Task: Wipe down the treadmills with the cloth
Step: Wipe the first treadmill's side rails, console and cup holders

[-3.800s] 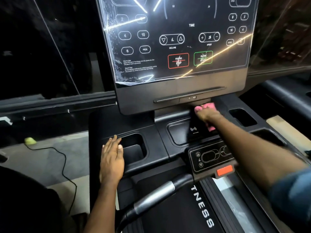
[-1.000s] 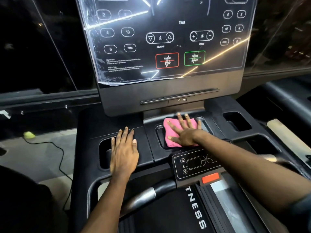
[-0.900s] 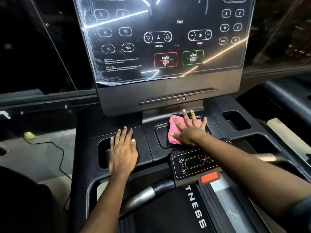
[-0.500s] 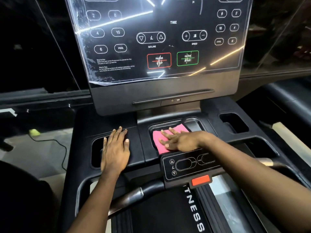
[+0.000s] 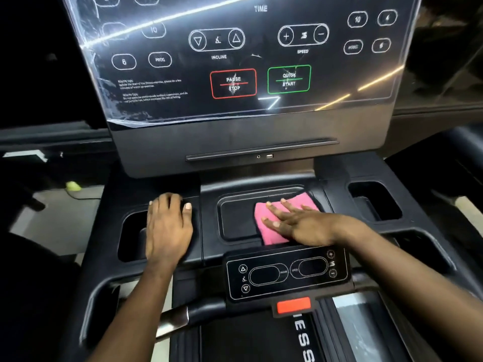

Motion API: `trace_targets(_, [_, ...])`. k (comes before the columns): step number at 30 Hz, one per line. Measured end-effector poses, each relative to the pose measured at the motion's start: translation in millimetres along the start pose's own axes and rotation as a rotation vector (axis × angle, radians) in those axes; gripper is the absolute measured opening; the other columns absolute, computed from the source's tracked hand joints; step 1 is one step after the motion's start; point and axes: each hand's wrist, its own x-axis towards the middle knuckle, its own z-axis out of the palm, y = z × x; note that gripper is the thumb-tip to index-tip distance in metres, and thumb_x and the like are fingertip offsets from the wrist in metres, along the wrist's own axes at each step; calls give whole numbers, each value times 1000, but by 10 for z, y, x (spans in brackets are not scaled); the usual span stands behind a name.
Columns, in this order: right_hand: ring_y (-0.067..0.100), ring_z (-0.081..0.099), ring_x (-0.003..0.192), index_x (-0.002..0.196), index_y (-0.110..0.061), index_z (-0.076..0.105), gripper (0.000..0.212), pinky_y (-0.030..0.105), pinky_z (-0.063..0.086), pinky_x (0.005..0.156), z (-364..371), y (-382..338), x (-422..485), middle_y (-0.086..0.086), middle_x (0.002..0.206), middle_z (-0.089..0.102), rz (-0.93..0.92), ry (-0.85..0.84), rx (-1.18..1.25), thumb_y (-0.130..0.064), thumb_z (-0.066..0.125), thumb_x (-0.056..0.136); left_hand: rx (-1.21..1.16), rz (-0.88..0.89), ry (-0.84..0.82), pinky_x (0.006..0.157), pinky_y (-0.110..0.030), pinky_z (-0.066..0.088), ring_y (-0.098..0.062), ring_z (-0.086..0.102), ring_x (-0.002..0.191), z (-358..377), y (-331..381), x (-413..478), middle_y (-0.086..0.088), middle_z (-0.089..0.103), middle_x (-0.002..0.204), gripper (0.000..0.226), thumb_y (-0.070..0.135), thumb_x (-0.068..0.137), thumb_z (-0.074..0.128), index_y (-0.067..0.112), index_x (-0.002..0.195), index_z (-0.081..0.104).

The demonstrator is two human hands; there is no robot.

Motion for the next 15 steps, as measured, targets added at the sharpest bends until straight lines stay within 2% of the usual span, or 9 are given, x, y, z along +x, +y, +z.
trace_targets(3, [7, -23, 150, 159, -48, 5, 50, 46, -12, 125, -119, -161, 366, -20, 164, -16, -160, 13, -47, -52, 11, 109, -21, -6, -10, 101, -53, 42, -34, 49, 106, -16, 6, 5, -16, 54, 115, 31, 31, 101, 41, 7, 111, 56])
trace_targets(6, [8, -26, 150, 158, -51, 3, 49, 45, -15, 123, -111, -222, 627, -23, 161, -23, -239, 82, -132, -52, 11, 109, -25, -13, -53, 102, -50, 41, -34, 49, 111, -43, 4, -20, -15, 54, 120, 43, 38, 97, 32, 7, 115, 56])
trace_targets(10, [11, -32, 147, 155, -55, -3, 53, 48, -13, 124, -47, 438, 405, -25, 151, -35, -202, 146, -201, -49, 25, 109, -48, -20, -78, 107, -48, 40, -33, 48, 118, -64, 10, -52, -15, 55, 127, 48, 39, 98, 30, 6, 119, 58])
trace_targets(13, [12, -36, 147, 146, -64, -4, 53, 49, -10, 125, -7, 950, 132, -29, 154, -32, -171, 121, -193, -50, 28, 107, -58, -29, -61, 107, -48, 40, -33, 48, 118, -65, 27, -44, -15, 56, 127, 45, 36, 98, 32, 5, 118, 59])
trace_targets(15, [9, -41, 142, 143, -67, -4, 52, 47, -12, 125, -9, 1038, 124, -31, 154, -32, -205, 103, -235, -50, 29, 106, -54, -40, -56, 105, -49, 41, -34, 48, 116, -58, 40, -24, -16, 56, 125, 38, 31, 100, 38, 5, 118, 58])
